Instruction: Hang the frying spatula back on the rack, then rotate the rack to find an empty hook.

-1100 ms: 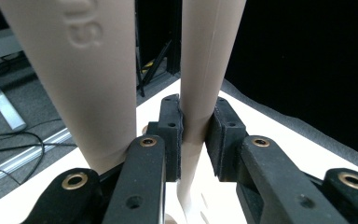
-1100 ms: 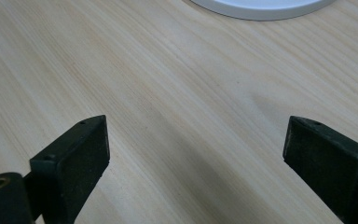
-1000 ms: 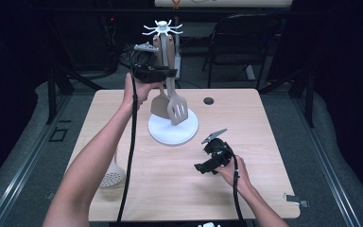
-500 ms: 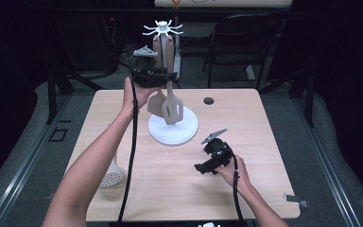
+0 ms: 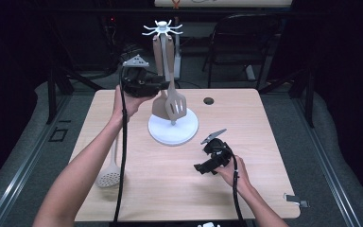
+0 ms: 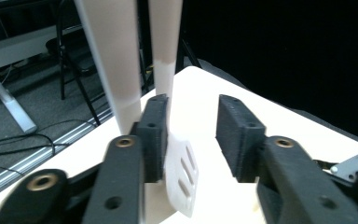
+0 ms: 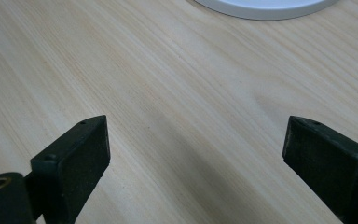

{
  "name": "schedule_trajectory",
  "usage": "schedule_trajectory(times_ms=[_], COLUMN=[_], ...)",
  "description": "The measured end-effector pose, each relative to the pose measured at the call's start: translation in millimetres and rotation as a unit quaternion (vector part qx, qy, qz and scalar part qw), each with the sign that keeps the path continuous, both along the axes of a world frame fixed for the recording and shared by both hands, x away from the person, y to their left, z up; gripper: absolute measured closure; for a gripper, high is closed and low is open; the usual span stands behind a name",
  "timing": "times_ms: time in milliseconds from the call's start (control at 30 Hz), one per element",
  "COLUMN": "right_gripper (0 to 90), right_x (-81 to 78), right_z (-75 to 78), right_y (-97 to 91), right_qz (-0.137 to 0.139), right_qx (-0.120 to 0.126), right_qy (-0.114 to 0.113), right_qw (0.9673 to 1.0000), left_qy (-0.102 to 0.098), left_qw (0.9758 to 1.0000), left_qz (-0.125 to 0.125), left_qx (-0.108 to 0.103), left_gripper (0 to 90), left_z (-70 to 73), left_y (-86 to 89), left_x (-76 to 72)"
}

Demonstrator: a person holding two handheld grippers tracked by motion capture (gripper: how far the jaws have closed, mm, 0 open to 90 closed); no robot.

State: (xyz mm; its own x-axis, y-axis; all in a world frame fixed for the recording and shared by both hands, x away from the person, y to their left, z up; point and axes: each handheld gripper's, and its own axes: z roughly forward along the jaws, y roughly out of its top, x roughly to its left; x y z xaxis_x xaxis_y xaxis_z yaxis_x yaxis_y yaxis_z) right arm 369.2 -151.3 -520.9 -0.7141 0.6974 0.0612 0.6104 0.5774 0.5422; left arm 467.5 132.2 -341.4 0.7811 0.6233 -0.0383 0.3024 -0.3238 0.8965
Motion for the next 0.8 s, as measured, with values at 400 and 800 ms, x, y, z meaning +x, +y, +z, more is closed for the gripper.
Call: schedule_trajectory(times_ms=[400,800], right_gripper=[7.1,7.2], right_x=[0.5,0.3], right_z=[0.3,0.6], right_y=[1.0,-0.1], right_qz=[0.001,0.001], right_qx=[-0.002,-0.002], right_qy=[0.001,0.002], right_qw=[1.0000,1.0000], left_qy=[-0.033,-0.056], left_qw=[0.9990,0.9968], left_qz=[0.032,0.057], left_qx=[-0.001,-0.001], left_gripper=[90.0,90.0], left_z=[32.6,55.0], left_y=[14.7,19.2], left_x=[4.3,7.9])
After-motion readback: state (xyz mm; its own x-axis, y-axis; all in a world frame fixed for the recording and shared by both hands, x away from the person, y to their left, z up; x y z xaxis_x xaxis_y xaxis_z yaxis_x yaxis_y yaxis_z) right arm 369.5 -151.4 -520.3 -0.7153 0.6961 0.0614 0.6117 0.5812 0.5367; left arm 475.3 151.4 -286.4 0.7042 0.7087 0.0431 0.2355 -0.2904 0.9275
